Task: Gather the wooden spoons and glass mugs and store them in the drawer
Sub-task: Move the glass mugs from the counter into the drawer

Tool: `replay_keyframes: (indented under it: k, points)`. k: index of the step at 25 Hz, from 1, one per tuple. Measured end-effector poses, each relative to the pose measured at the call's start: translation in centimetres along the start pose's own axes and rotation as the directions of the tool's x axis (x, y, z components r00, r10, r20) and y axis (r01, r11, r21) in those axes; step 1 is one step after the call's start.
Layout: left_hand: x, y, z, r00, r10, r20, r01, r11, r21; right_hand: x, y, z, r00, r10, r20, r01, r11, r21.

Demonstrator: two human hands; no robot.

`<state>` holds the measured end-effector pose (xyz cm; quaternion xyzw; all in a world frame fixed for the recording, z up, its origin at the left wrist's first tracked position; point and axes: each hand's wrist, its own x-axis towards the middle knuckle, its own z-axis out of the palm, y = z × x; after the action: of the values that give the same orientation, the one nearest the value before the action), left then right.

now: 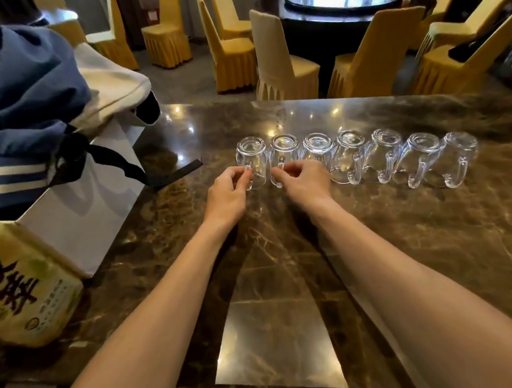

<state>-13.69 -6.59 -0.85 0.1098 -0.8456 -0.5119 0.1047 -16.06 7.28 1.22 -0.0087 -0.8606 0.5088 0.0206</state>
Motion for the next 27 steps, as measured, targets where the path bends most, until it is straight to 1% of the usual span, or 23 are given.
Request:
replay_keyframes:
  k: [3,5,10,15,19,24,27]
  points:
    - [0.8,0.2,-0.2,0.999,0.043,-0.008,-0.043,0.999,-0.028,0.7,-0.4,0.5,0.998,-0.037,-0.048,0.035,0.999,-0.039]
    - [0.8,-0.1,-0.2,0.998,0.060,-0.004,-0.060,0.998,-0.030,0.6,-0.2,1.0,0.998,-0.031,-0.051,0.027,0.998,-0.063]
    - [-0.4,-0.6,-0.2,0.997,0.071,-0.023,-0.071,0.997,0.002,0.0,0.2,1.1,1.000,-0.009,0.004,0.009,0.998,-0.066]
    - [-1.8,0.0,-1.2,0.992,0.124,-0.035,-0.124,0.992,-0.018,-1.3,-0.5,0.0,0.997,-0.066,0.051,0.068,0.996,-0.051]
    - [-3.5,1.1,-2.1,0.986,0.167,-0.018,-0.168,0.986,-0.011,-2.7,-0.9,-1.5,0.992,-0.099,0.076,0.101,0.995,-0.019]
    - [-6.9,2.3,-3.5,0.981,0.193,0.013,-0.193,0.981,0.032,-6.2,-1.6,-3.5,0.989,-0.106,0.099,0.108,0.994,-0.011]
    - [-10.1,2.9,-4.5,0.980,0.195,0.042,-0.195,0.981,0.002,-9.6,-2.0,-5.2,0.986,-0.132,0.099,0.130,0.991,0.018]
